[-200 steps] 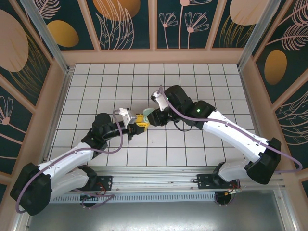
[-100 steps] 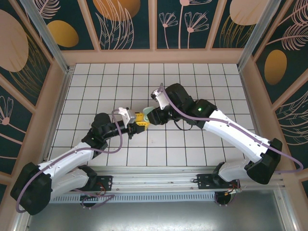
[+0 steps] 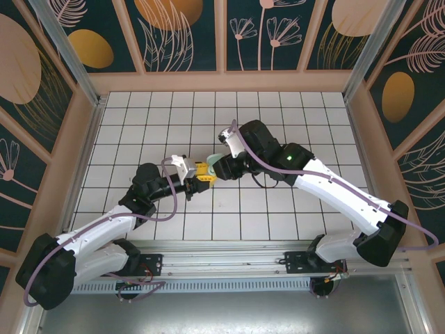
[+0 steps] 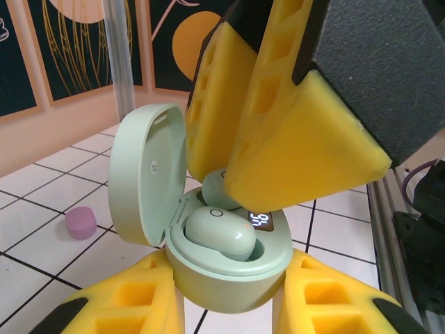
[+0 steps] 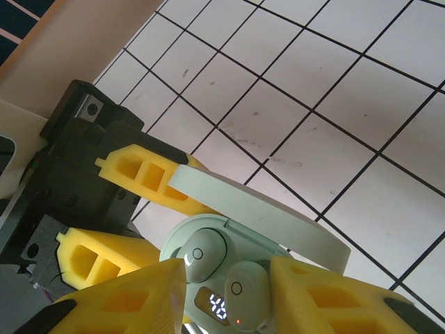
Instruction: Insert the wireless bluetooth earbuds into the charging case
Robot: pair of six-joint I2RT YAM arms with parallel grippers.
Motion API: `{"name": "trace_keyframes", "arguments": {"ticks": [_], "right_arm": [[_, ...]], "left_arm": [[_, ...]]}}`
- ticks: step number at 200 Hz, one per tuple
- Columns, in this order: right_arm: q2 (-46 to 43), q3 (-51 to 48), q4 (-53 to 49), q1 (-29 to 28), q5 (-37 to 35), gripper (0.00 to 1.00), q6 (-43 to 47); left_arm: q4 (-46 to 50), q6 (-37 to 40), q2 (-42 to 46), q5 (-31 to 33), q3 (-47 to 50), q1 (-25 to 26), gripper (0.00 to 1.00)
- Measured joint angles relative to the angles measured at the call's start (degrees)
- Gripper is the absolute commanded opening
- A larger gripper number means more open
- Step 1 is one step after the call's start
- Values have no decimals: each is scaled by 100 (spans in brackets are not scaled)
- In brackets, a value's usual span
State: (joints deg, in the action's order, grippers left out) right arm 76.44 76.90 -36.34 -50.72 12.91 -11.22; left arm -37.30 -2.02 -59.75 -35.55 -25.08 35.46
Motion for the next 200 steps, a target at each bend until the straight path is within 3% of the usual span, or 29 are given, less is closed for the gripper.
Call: {"name": "trace_keyframes", "arguments": {"ticks": [184,200], "right_arm": [[-188,511,-114,9,-107,40,42],[-205,721,-33,79,-85,36,39]], "left_arm": [[-140,-20,-13,-175,0,15,1],[-127,-20,-17,-289,0,31,1]]}}
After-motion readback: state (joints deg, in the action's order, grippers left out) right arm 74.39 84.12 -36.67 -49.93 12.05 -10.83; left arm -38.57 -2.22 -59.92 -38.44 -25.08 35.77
